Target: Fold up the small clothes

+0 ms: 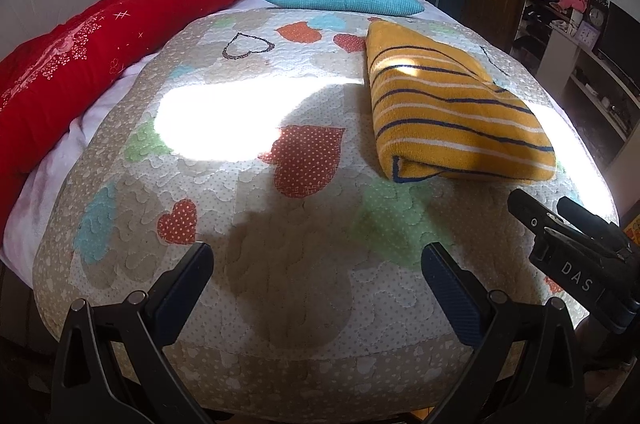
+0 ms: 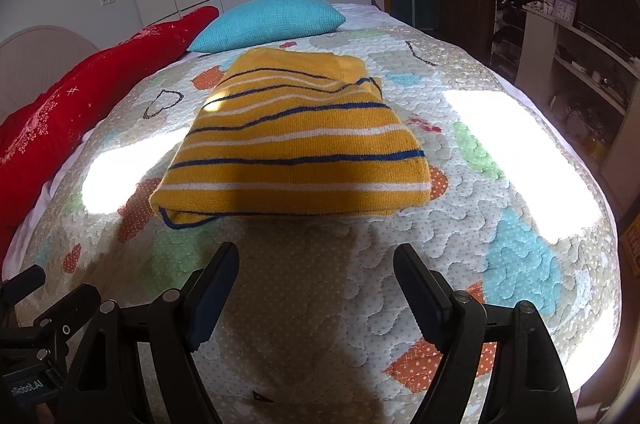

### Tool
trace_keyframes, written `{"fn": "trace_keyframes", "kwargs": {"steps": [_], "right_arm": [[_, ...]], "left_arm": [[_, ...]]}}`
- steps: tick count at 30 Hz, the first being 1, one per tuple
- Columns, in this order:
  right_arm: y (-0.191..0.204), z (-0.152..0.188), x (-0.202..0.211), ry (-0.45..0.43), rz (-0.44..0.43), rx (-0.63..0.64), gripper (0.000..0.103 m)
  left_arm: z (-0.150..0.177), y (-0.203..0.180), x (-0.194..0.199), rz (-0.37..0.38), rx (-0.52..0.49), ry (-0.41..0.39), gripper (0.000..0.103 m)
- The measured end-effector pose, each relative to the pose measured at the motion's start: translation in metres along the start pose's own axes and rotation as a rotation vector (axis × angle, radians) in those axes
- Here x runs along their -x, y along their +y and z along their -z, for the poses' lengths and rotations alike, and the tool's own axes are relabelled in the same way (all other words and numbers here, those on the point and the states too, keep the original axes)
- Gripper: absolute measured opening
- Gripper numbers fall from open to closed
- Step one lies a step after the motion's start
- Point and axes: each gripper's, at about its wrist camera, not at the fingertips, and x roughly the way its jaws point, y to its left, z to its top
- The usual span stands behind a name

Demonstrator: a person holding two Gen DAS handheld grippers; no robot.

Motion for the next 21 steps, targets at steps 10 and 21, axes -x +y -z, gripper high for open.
{"fn": "trace_keyframes", "kwargs": {"steps": [10,21], "right_arm": [[0.013,-0.015,-0.011,-0.011,0.019,0.072,0.085],[0.016,-0.021,-0.027,0.018,0.027,0.095,0.086]], "left_arm": [[-0.008,0.005,-0.013,-0.038,-0.008,0.006,0.103],[-0.014,0.002,-0.021,-0.066,-0.051,-0.014,0.103]]}}
